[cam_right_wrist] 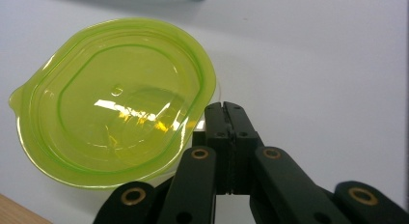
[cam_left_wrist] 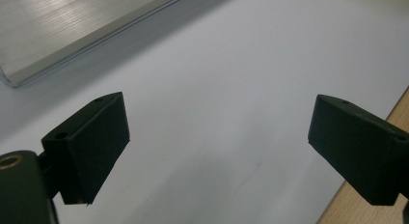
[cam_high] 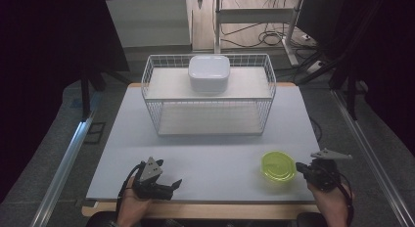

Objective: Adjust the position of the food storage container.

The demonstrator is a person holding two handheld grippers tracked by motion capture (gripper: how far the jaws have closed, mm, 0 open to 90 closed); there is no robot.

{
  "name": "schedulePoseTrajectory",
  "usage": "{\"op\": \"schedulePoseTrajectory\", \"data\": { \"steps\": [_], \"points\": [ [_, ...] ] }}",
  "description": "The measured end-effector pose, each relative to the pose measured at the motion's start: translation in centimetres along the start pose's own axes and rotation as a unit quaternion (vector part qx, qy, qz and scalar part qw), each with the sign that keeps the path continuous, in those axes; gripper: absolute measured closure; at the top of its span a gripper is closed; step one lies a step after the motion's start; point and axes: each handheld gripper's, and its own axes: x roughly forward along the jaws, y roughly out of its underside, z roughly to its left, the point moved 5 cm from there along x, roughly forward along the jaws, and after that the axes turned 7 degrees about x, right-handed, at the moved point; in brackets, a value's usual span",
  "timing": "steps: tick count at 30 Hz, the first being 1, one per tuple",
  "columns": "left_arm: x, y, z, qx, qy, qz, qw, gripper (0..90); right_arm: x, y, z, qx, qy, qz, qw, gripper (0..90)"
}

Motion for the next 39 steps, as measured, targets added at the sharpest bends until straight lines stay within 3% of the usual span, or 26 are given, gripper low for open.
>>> {"op": "schedulePoseTrajectory", "data": {
  "steps": [10,19,29,39],
  "points": [
    [0.2,-0.1,-0.2,0.001,0.003,0.002,1.0000,6.9,1.8,-0.6,3.5,-0.020,-0.047,0.012,0.9986,89.7],
    [0.2,-0.1,-0.3,0.004,0.003,0.002,1.0000,6.9,3.4,-0.5,6.7,-0.031,-0.096,0.034,0.9943,89.6],
    [0.2,-0.1,-0.3,0.005,0.003,0.003,1.0000,6.9,4.4,1.2,8.1,-0.029,-0.120,0.069,0.9900,89.6],
    [0.4,-0.1,-0.5,0.009,0.005,0.008,0.9999,6.9,6.1,0.5,10.1,-0.037,-0.155,0.064,0.9852,89.6]
  ]
}}
